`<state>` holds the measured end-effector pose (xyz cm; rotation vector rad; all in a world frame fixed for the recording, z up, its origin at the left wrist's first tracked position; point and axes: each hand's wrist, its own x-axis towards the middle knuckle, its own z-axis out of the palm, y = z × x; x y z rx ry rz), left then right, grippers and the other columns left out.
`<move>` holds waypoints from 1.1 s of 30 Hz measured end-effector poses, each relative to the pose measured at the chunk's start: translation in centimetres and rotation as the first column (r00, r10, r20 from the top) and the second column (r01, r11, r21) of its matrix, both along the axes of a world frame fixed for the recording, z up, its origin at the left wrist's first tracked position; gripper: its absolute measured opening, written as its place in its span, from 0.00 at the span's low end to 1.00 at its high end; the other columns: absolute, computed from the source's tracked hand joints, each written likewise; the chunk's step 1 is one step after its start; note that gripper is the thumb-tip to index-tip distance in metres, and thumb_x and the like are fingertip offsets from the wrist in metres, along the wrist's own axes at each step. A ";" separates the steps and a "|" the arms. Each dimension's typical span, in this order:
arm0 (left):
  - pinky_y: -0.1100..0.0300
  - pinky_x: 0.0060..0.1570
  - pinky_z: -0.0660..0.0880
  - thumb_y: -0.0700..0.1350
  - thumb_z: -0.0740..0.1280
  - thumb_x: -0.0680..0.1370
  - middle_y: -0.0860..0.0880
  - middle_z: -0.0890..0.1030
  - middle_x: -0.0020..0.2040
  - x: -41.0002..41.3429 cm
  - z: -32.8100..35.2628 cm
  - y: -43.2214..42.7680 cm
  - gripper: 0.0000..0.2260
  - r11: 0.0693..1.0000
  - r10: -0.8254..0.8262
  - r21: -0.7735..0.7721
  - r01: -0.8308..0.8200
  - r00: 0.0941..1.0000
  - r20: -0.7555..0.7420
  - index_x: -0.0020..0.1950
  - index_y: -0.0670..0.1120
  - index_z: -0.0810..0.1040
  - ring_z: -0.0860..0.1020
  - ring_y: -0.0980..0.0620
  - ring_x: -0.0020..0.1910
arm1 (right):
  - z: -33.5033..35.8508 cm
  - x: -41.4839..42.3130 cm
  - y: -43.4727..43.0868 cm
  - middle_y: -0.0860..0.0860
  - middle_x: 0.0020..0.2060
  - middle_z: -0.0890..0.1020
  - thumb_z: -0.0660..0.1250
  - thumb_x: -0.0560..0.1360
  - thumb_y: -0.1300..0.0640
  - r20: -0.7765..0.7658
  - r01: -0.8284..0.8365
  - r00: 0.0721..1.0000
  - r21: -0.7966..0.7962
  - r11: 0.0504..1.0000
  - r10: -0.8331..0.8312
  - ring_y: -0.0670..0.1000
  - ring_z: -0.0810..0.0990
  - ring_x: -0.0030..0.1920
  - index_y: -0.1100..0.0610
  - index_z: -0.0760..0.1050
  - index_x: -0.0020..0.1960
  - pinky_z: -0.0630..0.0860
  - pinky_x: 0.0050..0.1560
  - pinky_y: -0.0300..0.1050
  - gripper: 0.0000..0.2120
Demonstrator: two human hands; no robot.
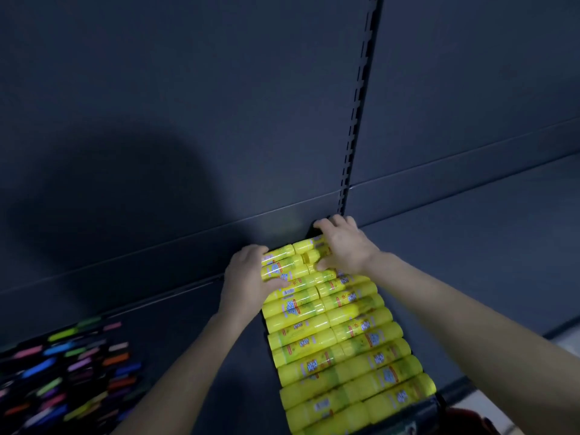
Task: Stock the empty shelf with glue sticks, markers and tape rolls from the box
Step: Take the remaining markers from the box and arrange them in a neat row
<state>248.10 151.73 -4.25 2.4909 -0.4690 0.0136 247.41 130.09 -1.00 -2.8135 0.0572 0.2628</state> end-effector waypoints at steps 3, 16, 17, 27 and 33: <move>0.63 0.60 0.63 0.44 0.77 0.68 0.45 0.73 0.61 -1.7 -1.1 0.6 0.28 0.960 0.194 -0.188 -0.209 0.977 -0.092 0.64 0.40 0.72 0.68 0.47 0.64 | -0.7 -0.9 -0.8 0.58 0.64 0.67 0.75 0.69 0.52 0.004 0.225 0.973 0.168 0.960 -0.229 0.61 0.65 0.65 0.55 0.59 0.73 0.68 0.64 0.54 0.38; 0.53 0.72 0.59 0.40 0.65 0.79 0.41 0.64 0.74 -2.1 -2.4 -2.9 0.30 0.874 0.317 -0.278 -0.400 0.900 -0.298 0.76 0.37 0.53 0.63 0.44 0.73 | -1.5 -1.5 -0.7 0.57 0.57 0.78 0.69 0.75 0.55 -0.095 0.410 0.906 0.436 0.801 -0.412 0.55 0.80 0.43 0.60 0.58 0.74 0.77 0.33 0.46 0.32; 0.53 0.72 0.59 0.40 0.65 0.79 0.40 0.65 0.74 -2.1 -2.6 -2.9 0.30 0.873 0.315 -0.283 -0.398 0.901 -0.297 0.76 0.37 0.54 0.63 0.44 0.73 | -1.5 -1.6 -0.7 0.57 0.57 0.78 0.69 0.76 0.55 -0.095 0.408 0.906 0.451 0.794 -0.411 0.56 0.79 0.42 0.60 0.57 0.75 0.78 0.34 0.49 0.33; 0.46 0.70 0.62 0.49 0.71 0.73 0.41 0.68 0.71 -3.8 -1.3 -2.2 0.32 0.859 0.260 -0.358 -0.366 0.914 -0.311 0.72 0.39 0.63 0.64 0.43 0.72 | 0.3 -4.3 -0.8 0.55 0.72 0.67 0.71 0.74 0.57 -0.050 0.376 0.912 0.499 0.781 -0.408 0.56 0.69 0.69 0.60 0.54 0.76 0.69 0.65 0.49 0.38; 0.62 0.65 0.62 0.41 0.70 0.74 0.45 0.72 0.66 -7.6 2.2 -1.3 0.22 0.942 0.142 -0.299 -0.154 0.988 -0.062 0.67 0.40 0.72 0.68 0.47 0.67 | 3.0 -9.0 -0.5 0.52 0.56 0.81 0.68 0.75 0.58 0.069 0.377 0.885 0.474 0.796 -0.460 0.52 0.78 0.58 0.58 0.76 0.61 0.73 0.59 0.43 0.15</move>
